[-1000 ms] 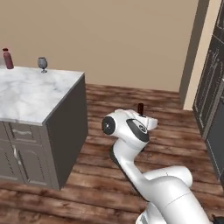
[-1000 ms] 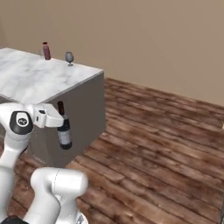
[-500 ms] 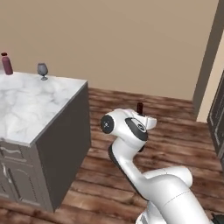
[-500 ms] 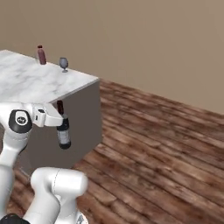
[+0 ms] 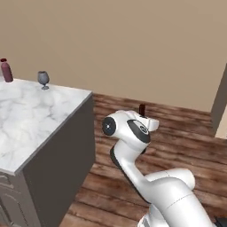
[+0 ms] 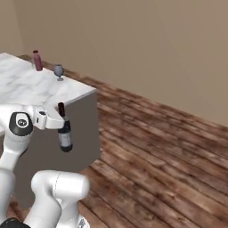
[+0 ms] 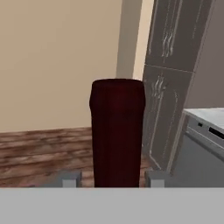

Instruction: There is a wine glass and glass cup on the dining counter. Place the wine bottle next to the wine glass and the juice bottle next to the glass cup.

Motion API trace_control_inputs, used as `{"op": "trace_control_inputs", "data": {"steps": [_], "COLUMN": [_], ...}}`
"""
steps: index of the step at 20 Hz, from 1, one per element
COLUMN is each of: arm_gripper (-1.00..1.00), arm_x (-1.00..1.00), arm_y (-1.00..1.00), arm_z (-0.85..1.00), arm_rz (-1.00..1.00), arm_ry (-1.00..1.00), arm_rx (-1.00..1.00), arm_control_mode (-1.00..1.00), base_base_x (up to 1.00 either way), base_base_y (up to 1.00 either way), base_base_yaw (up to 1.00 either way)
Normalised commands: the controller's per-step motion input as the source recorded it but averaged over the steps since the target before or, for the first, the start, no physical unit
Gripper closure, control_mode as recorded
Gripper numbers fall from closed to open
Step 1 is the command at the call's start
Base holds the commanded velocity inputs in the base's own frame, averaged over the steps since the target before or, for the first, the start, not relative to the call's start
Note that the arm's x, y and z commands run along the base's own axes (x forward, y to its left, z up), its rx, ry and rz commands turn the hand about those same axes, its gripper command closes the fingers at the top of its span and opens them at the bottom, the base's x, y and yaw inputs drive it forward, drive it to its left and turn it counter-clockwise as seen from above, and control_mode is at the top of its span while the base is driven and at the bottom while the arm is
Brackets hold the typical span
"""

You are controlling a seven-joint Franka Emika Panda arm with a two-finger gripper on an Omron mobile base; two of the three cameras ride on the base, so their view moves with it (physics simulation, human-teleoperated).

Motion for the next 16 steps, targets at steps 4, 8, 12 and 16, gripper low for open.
{"op": "trace_control_inputs", "data": {"steps": [4,8,12,16], "arm_gripper": [1.0,1.0,1.0,1.0], "arm_x": [0.0,0.0,0.0,0.0], "arm_y": [0.0,0.0,0.0,0.0], "arm_z": [0.0,0.0,0.0,0.0], "arm_rz": [0.0,0.0,0.0,0.0], "arm_ry": [0.0,0.0,0.0,0.0], "arm_rx": [0.0,0.0,0.0,0.0], "arm_control_mode": [1.0,1.0,1.0,1.0], "base_base_x": [0.82,0.82,0.82,0.82], "base_base_y": [-0.08,-0.08,-0.08,-0.09], "base_base_yaw": [0.22,0.23,0.23,0.22]}}
